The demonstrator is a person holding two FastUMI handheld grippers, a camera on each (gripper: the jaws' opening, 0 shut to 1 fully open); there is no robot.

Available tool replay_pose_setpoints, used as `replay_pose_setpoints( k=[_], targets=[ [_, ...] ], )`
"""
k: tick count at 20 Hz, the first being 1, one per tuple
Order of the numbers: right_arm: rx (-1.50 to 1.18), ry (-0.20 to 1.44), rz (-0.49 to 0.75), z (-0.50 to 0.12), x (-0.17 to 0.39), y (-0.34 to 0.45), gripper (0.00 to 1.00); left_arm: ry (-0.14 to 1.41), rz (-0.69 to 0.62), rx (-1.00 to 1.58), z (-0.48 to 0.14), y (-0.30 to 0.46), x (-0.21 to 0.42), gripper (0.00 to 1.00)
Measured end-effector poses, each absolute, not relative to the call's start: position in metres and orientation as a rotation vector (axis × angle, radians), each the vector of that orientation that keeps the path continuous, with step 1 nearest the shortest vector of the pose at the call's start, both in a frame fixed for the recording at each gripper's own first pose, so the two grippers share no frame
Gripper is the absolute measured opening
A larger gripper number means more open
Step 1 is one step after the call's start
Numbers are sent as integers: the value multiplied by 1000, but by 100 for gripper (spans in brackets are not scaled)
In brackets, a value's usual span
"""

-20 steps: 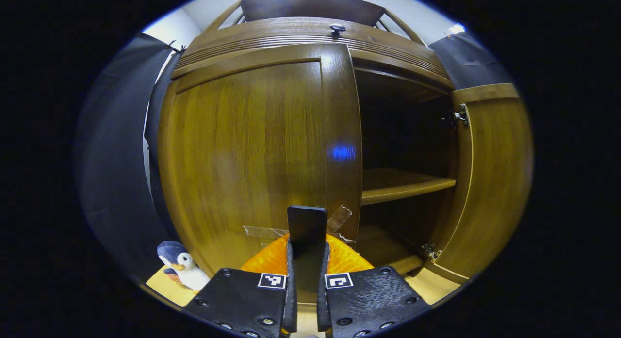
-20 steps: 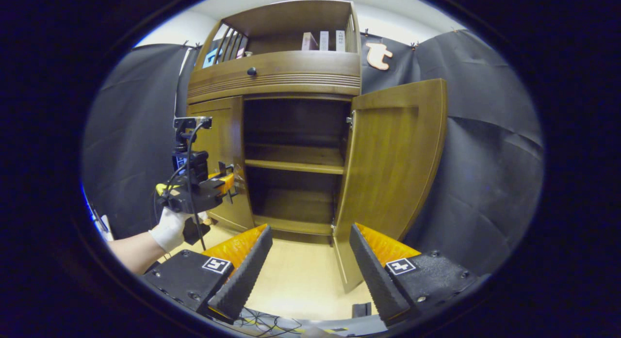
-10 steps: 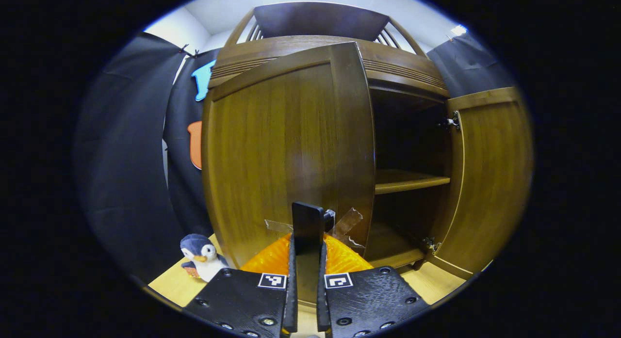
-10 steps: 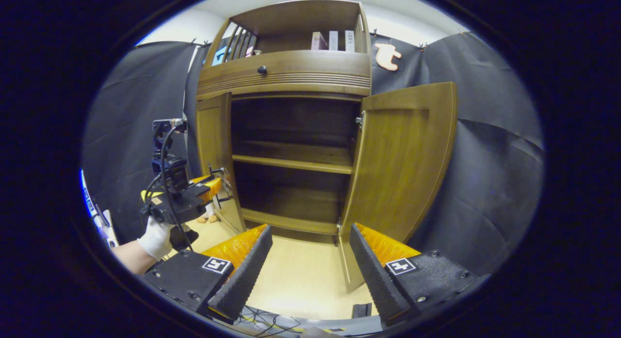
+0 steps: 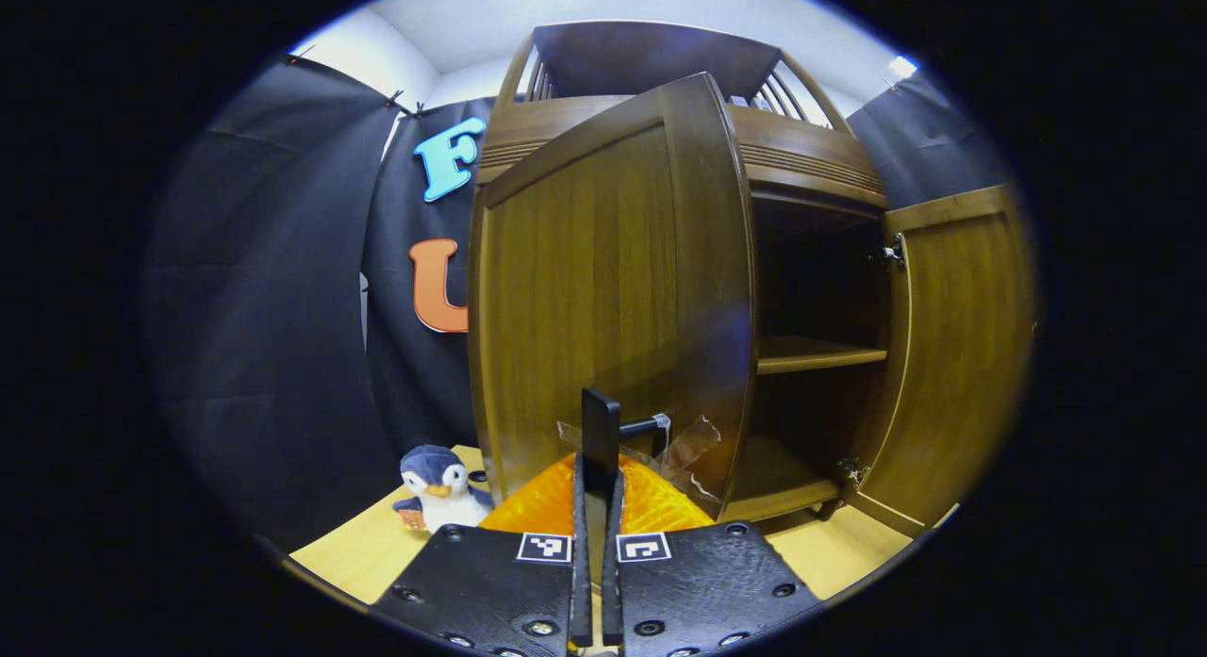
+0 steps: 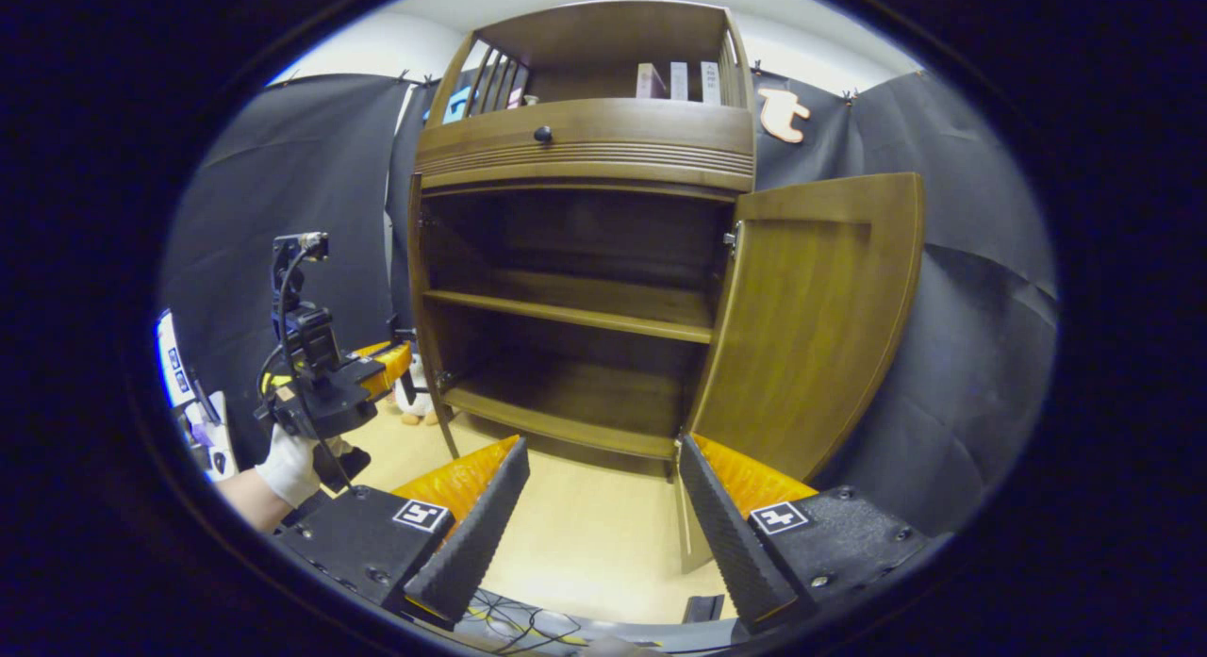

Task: Open the right door of the double-door shoe cabinet with the right hand, and open the left door with the left hand.

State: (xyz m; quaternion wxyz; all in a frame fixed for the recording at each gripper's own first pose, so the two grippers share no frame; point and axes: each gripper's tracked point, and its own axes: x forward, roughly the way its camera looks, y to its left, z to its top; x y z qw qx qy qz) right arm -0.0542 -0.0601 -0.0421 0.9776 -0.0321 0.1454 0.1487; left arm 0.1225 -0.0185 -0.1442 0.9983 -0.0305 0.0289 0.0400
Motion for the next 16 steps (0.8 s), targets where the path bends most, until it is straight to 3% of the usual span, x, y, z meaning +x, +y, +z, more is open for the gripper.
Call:
replay_pose_setpoints(
  k=[2,16],
  targets=[
    [-64,292,310,-41,-52,-57,100,53,95,-54,-145,-8,117,0],
    [-60,298,406,-45,-56,-30,100,72,71,-70,-149,75,75,0]
  ],
)
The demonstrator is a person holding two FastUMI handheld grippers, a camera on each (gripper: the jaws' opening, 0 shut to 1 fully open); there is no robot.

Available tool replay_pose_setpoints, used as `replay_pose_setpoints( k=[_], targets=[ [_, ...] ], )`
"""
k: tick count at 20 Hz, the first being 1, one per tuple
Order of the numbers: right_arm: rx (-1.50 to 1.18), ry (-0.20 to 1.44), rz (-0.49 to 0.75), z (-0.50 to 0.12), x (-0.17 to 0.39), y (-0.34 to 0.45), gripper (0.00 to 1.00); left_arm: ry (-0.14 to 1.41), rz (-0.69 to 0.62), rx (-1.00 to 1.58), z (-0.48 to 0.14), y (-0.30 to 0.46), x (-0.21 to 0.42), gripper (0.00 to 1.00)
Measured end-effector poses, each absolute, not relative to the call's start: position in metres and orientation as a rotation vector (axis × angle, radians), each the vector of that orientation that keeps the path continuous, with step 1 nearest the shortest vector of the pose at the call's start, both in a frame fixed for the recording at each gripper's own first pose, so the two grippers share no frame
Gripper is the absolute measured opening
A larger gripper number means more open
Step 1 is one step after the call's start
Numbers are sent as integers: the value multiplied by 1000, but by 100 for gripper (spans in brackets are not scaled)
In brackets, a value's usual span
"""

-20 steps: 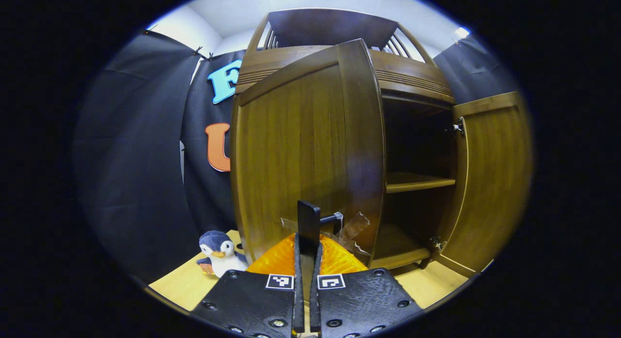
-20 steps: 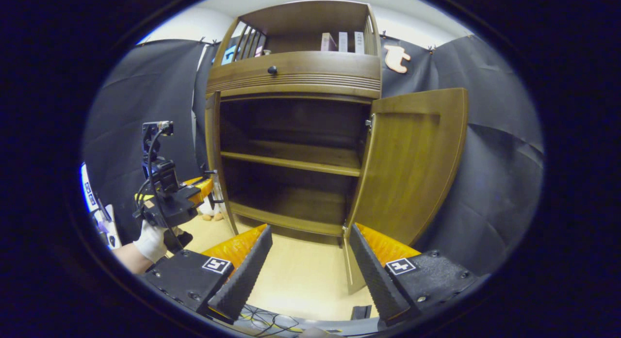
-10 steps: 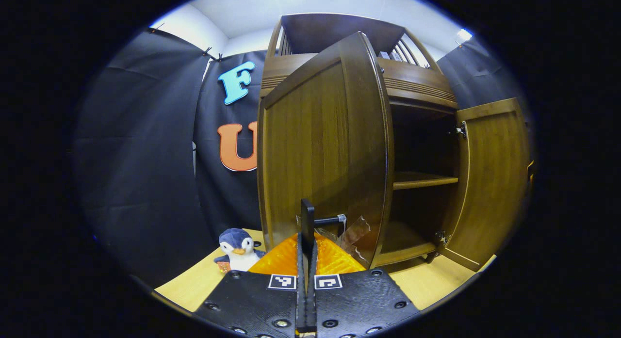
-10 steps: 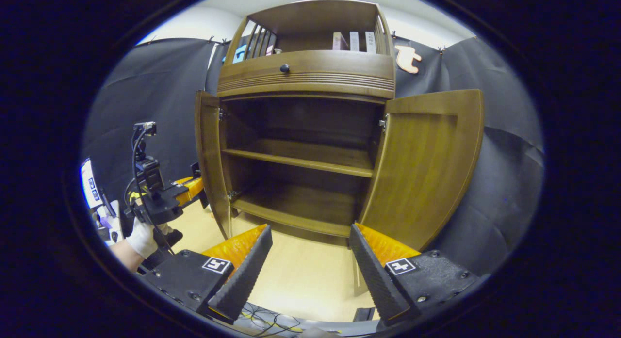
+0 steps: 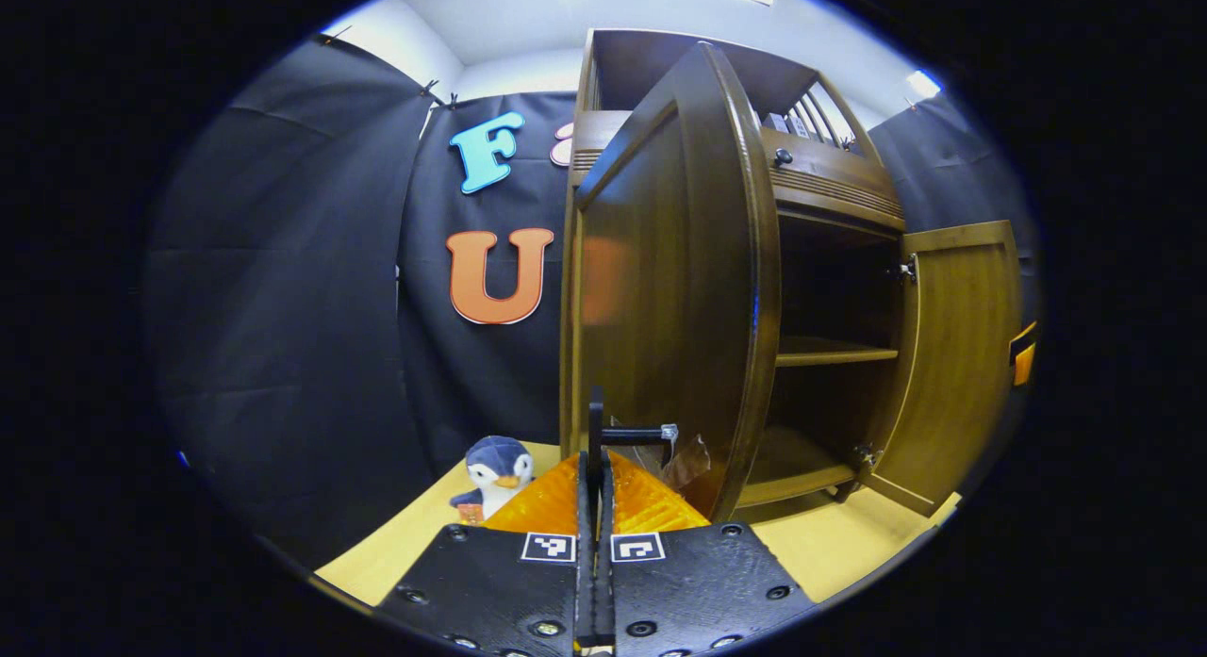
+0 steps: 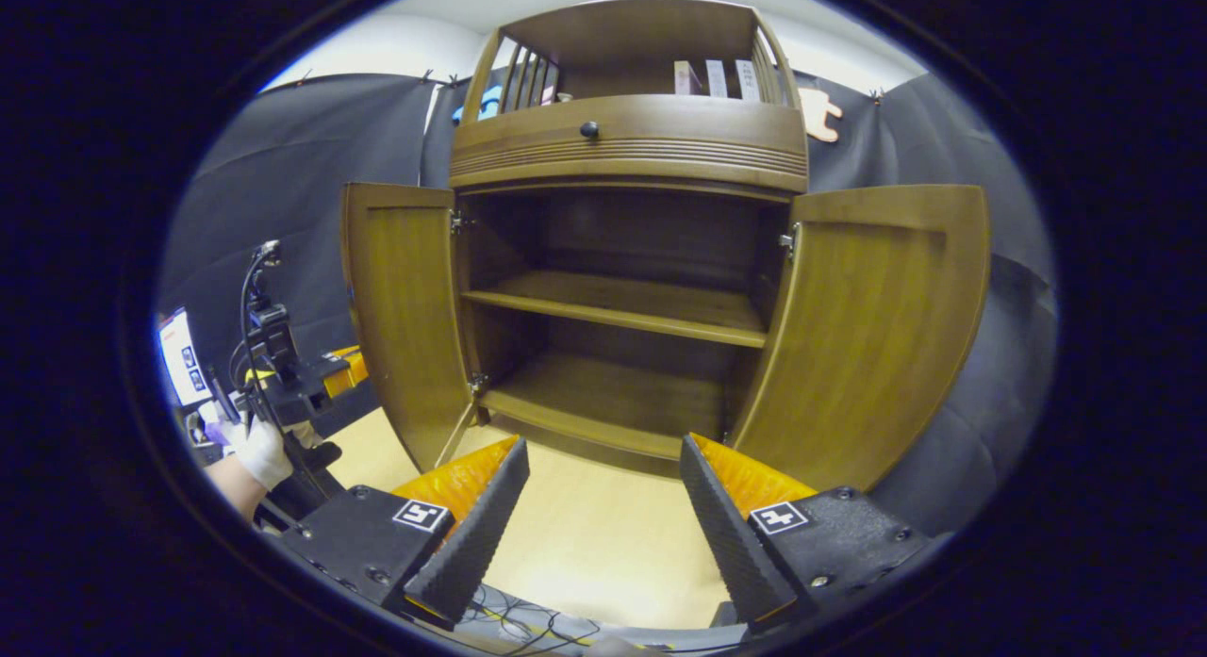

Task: Open the right door of the double-door shoe cabinet with the right hand, and open the left door with the left hand.

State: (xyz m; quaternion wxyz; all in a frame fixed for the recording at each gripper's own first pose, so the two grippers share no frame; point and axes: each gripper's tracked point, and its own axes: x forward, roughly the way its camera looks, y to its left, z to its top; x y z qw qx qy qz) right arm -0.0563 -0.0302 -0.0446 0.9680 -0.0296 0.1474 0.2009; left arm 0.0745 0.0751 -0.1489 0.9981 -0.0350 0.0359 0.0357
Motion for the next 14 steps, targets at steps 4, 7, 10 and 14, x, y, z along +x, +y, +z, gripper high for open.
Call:
replay_pose_setpoints(
  k=[4,7,10,14],
  targets=[
    [-53,295,423,-44,-59,-22,100,72,34,-51,-151,102,70,0],
    [-48,294,430,-44,-60,-16,100,73,-6,-67,-153,124,67,0],
    [-32,298,428,-46,-61,-14,100,84,-82,-64,-153,134,71,0],
    [-24,315,414,-47,-64,-11,100,94,-162,-106,-157,158,70,0]
  ],
)
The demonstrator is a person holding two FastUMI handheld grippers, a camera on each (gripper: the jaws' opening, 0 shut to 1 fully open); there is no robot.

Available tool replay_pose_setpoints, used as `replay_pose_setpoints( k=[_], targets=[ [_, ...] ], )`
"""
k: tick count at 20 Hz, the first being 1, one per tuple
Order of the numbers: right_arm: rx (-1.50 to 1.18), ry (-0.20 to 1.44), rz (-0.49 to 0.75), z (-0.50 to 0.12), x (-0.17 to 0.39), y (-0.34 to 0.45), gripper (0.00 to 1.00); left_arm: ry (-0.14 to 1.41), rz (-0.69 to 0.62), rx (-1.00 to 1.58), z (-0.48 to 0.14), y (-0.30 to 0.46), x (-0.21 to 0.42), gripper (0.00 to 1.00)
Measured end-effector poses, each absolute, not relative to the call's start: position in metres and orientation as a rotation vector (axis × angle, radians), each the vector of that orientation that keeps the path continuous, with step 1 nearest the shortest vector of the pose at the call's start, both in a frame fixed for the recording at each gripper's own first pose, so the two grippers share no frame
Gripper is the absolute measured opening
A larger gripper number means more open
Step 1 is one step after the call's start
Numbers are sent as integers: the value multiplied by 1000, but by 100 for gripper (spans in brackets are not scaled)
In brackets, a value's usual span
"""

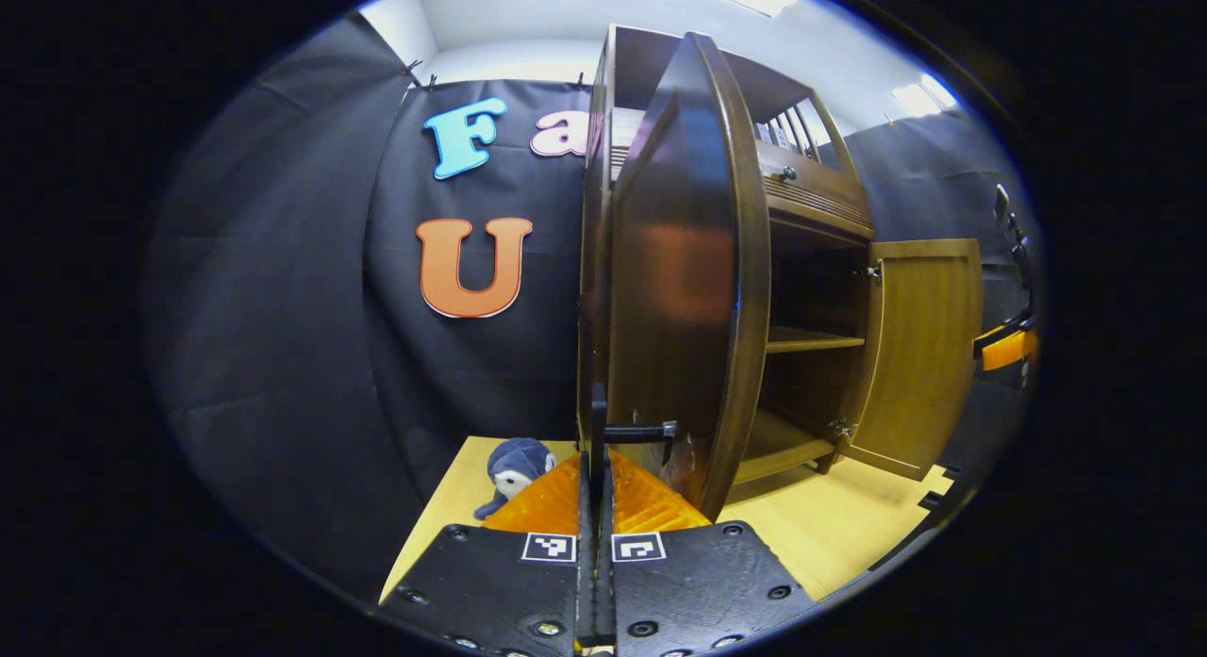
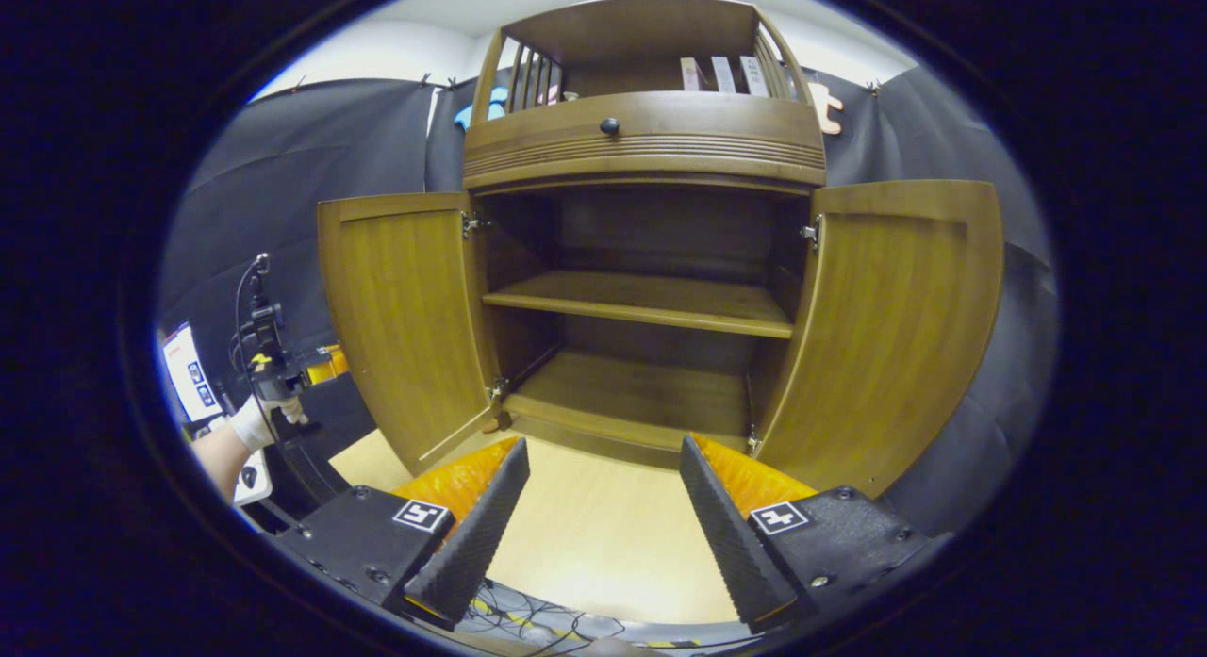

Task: Open the right door of the double-door shoe cabinet with the right hand, and open the left door with the left hand.

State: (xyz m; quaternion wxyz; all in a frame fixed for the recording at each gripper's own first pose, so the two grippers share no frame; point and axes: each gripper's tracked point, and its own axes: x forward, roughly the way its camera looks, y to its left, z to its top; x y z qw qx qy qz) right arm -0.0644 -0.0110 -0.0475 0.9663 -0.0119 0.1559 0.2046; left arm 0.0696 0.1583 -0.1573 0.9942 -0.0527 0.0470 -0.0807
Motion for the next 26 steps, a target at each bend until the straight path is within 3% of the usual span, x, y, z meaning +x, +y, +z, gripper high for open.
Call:
replay_pose_setpoints(
  k=[5,8,10,14,15,16,17,18,24,25,26],
  targets=[
    [-25,299,400,-45,-65,-4,100,139,-269,-123,-162,165,69,2],
    [-22,300,386,-45,-67,-1,100,162,-284,-90,-166,175,56,13],
    [-29,302,370,-47,-66,-2,100,172,-283,-70,-167,183,47,41],
    [-37,294,339,-47,-65,-4,100,221,-151,5,-163,218,20,97],
    [-37,289,335,-46,-64,-4,100,231,-101,16,-160,223,14,87],
    [-33,280,330,-45,-63,-6,100,245,-49,24,-156,227,8,95],
    [-27,270,326,-43,-60,-6,100,251,-2,27,-151,225,1,84],
    [-26,259,317,-41,-58,-9,100,255,29,26,-144,217,-5,95],
    [-14,207,311,-28,-51,-26,100,195,111,-13,-74,135,-18,95],
    [-3,197,308,-26,-49,-30,100,181,126,-28,-62,120,-16,100],
    [7,190,303,-24,-48,-34,100,165,144,-37,-50,103,-15,95]
  ],
)
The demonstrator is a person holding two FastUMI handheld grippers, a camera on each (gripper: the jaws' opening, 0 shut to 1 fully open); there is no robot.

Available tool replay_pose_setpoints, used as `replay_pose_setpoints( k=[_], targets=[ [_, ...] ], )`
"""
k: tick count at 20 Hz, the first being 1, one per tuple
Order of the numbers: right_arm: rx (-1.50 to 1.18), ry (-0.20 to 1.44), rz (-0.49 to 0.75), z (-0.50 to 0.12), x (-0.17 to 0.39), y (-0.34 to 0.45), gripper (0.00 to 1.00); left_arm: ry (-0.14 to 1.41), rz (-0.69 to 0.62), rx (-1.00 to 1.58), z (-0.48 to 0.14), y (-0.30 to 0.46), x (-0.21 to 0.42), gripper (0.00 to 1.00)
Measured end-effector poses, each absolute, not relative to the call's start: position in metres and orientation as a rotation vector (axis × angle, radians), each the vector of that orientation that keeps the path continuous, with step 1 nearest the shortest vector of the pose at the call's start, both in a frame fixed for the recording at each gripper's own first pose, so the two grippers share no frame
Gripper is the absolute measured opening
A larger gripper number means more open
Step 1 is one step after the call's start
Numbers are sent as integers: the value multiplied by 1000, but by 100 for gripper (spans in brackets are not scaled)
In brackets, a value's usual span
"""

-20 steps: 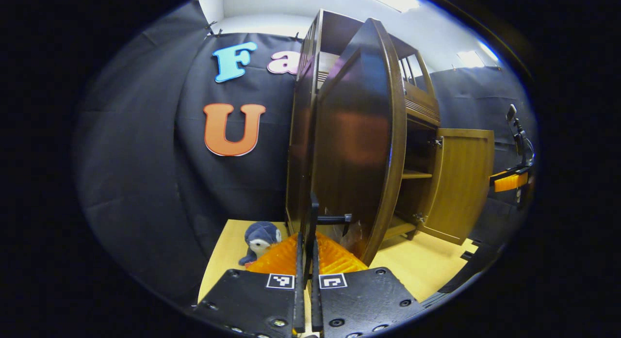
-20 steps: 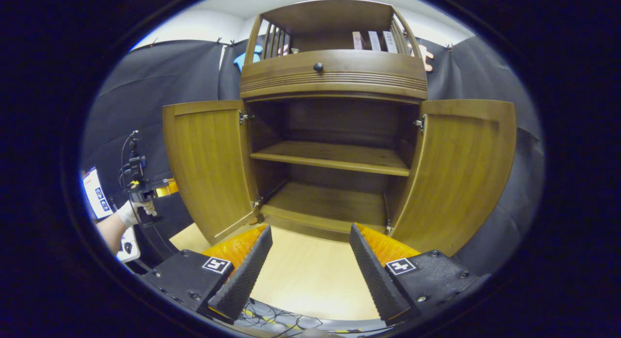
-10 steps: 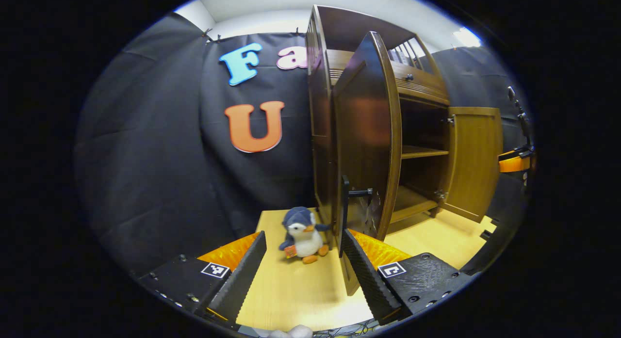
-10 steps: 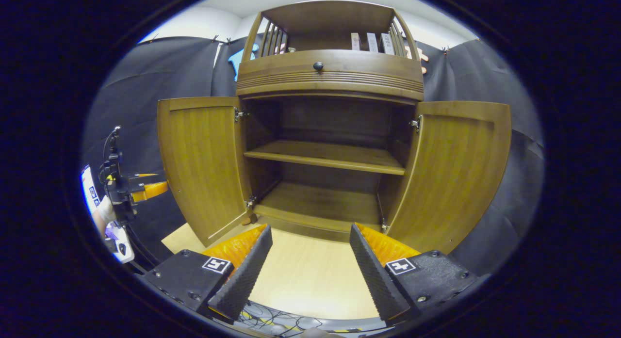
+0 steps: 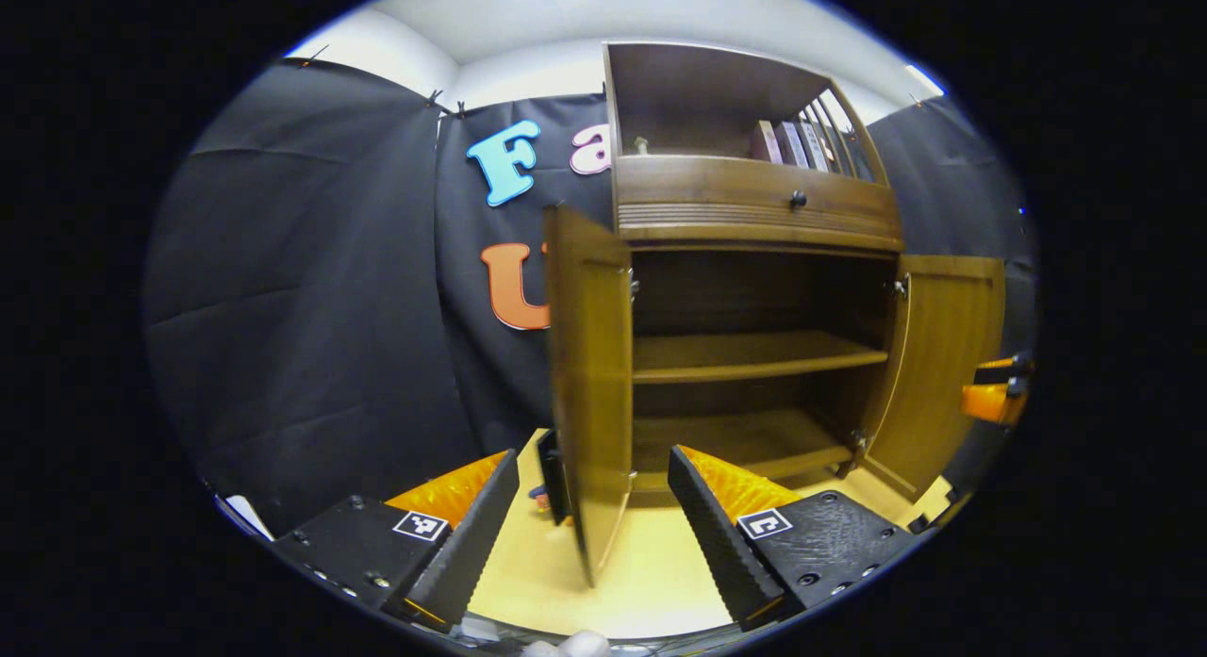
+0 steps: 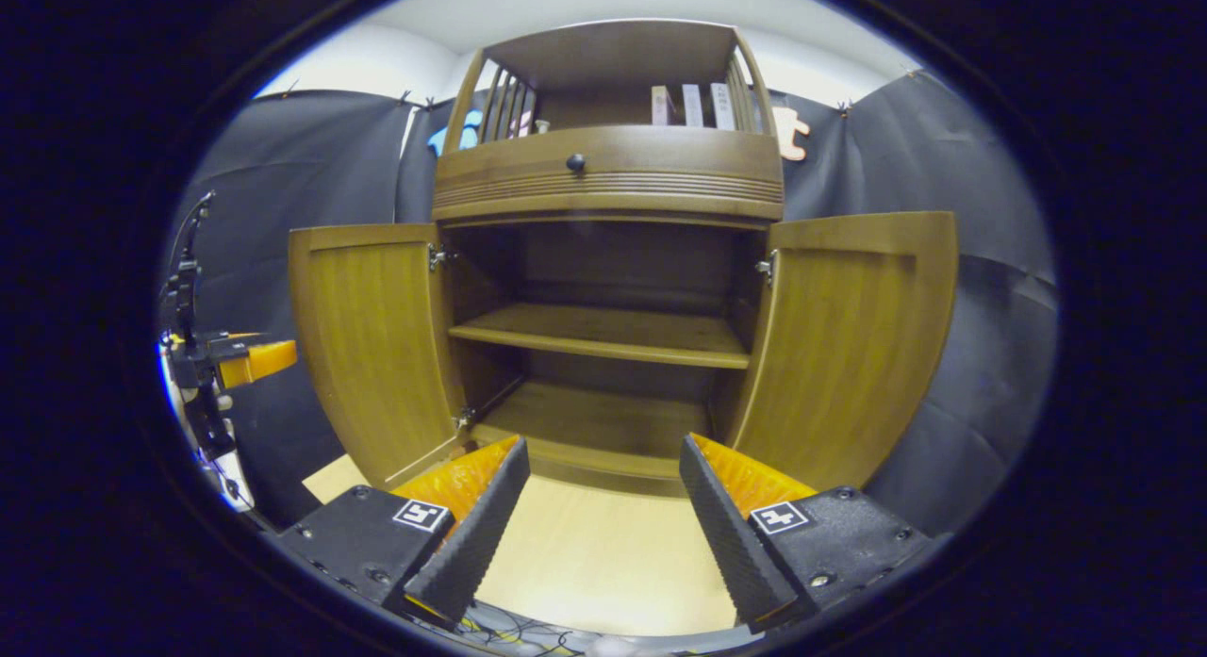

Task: Open the right door of the double-door shoe cabinet with the right hand, and open the left door with the left hand.

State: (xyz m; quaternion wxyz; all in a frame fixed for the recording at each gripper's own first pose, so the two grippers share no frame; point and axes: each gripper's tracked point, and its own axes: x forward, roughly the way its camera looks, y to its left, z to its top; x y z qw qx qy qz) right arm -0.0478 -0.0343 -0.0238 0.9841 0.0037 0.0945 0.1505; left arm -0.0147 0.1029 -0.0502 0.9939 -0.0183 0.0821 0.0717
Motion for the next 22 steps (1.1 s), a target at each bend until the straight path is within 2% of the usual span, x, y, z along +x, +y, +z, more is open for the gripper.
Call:
replay_pose_setpoints(
  k=[3,11,13,14,19,21,22],
  targets=[
    [41,169,274,-17,-47,-49,100,149,171,-64,-35,58,-8,96],
    [57,123,197,-7,-43,-86,100,118,116,27,-28,-30,-17,96],
    [65,128,200,-8,-45,-88,100,114,109,12,-27,-39,-20,96],
    [66,126,200,-9,-46,-89,100,110,113,14,-26,-41,-21,100],
    [70,84,180,1,-45,-93,100,87,96,13,-18,-48,-17,96],
    [79,76,173,4,-43,-93,100,80,93,25,-14,-46,-17,100],
    [81,74,168,3,-44,-92,100,77,90,25,-12,-45,-16,97]
  ],
)
